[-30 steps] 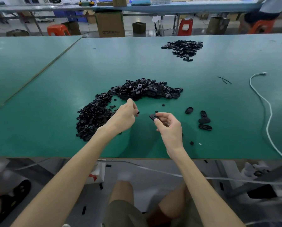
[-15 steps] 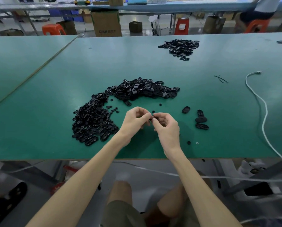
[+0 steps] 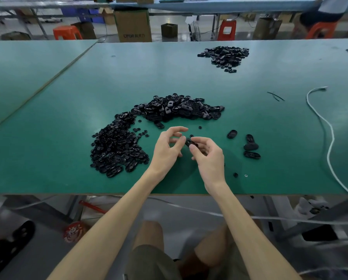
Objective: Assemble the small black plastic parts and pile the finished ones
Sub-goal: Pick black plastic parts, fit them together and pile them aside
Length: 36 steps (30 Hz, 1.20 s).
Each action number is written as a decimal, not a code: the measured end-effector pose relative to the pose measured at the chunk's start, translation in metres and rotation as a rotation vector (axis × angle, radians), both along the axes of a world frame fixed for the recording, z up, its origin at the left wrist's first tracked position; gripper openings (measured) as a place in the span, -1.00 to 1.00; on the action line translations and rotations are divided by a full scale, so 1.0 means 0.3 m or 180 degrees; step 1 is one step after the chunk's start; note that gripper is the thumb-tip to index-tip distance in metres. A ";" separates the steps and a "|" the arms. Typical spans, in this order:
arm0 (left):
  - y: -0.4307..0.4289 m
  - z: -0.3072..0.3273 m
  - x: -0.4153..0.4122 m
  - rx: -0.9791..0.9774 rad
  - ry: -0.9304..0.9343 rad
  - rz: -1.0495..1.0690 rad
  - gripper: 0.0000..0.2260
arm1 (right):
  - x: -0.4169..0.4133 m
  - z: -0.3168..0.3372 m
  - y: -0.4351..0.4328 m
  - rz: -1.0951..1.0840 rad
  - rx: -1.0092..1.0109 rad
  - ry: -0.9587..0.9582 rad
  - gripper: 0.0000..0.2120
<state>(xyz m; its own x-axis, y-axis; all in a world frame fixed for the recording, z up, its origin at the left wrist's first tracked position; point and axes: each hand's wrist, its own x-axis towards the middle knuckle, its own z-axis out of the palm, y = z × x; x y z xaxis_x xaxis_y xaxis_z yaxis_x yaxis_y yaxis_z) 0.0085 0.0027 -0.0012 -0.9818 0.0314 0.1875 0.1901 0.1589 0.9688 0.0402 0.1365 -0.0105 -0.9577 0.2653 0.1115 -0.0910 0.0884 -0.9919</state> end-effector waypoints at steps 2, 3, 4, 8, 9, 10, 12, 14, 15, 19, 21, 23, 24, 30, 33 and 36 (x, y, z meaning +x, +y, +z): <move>0.004 0.000 0.003 -0.0089 0.0082 -0.0093 -0.92 | 0.000 0.000 -0.001 -0.0006 0.0088 0.0039 -0.87; 0.005 0.000 0.005 -0.0125 0.0056 -0.0128 -0.94 | 0.000 0.000 -0.003 -0.0010 0.0157 0.0064 -0.87; 0.005 -0.002 0.005 -0.0160 0.0013 -0.0131 -0.93 | 0.000 -0.001 -0.005 -0.0008 0.0222 0.0082 -0.87; 0.002 -0.008 0.007 -0.0318 -0.0028 -0.0107 -0.86 | 0.005 -0.003 -0.006 0.0015 0.0336 0.0029 -0.80; 0.002 -0.010 0.006 -0.0397 -0.0029 -0.0131 -0.88 | 0.005 -0.003 -0.006 0.0016 0.0367 0.0011 -0.80; 0.002 -0.010 0.004 -0.0429 -0.0046 -0.0165 -0.89 | 0.006 -0.003 -0.006 0.0019 0.0391 0.0005 -0.80; 0.006 -0.009 0.000 -0.0279 -0.0110 -0.0227 -0.93 | 0.004 -0.003 -0.008 0.0014 0.0384 0.0017 -0.83; 0.008 -0.007 -0.002 -0.0113 -0.0139 -0.0237 -0.96 | 0.003 -0.002 -0.010 -0.0019 0.0394 0.0027 -0.85; 0.008 -0.007 -0.003 -0.0093 -0.0135 -0.0222 -0.97 | 0.002 -0.003 -0.010 -0.0031 0.0407 0.0030 -0.84; -0.009 -0.009 -0.007 0.0143 -0.0188 -0.0156 -0.86 | 0.001 -0.001 -0.006 0.0008 0.0378 0.0004 -0.80; -0.018 -0.013 -0.008 0.0347 -0.0265 -0.0155 -0.82 | 0.000 0.002 -0.007 0.0031 0.0333 -0.0035 -0.79; -0.025 -0.016 -0.009 0.0586 -0.0334 -0.0118 -0.79 | 0.001 0.004 -0.006 0.0001 0.0249 -0.0029 -0.79; -0.027 -0.018 -0.010 0.0689 -0.0353 -0.0087 -0.79 | 0.002 0.005 -0.005 -0.0017 0.0206 -0.0010 -0.80; -0.028 -0.033 -0.013 0.0865 -0.0291 0.0169 -0.83 | 0.009 0.008 -0.003 -0.0011 0.0049 0.0042 -0.79; -0.035 -0.035 -0.014 0.1030 -0.0307 0.0209 -0.84 | 0.009 0.010 -0.004 -0.0050 -0.0226 0.0087 -0.84; -0.036 -0.032 -0.012 0.1135 -0.0305 0.0171 -0.85 | 0.008 0.015 -0.001 -0.0132 -0.0624 0.0112 -0.91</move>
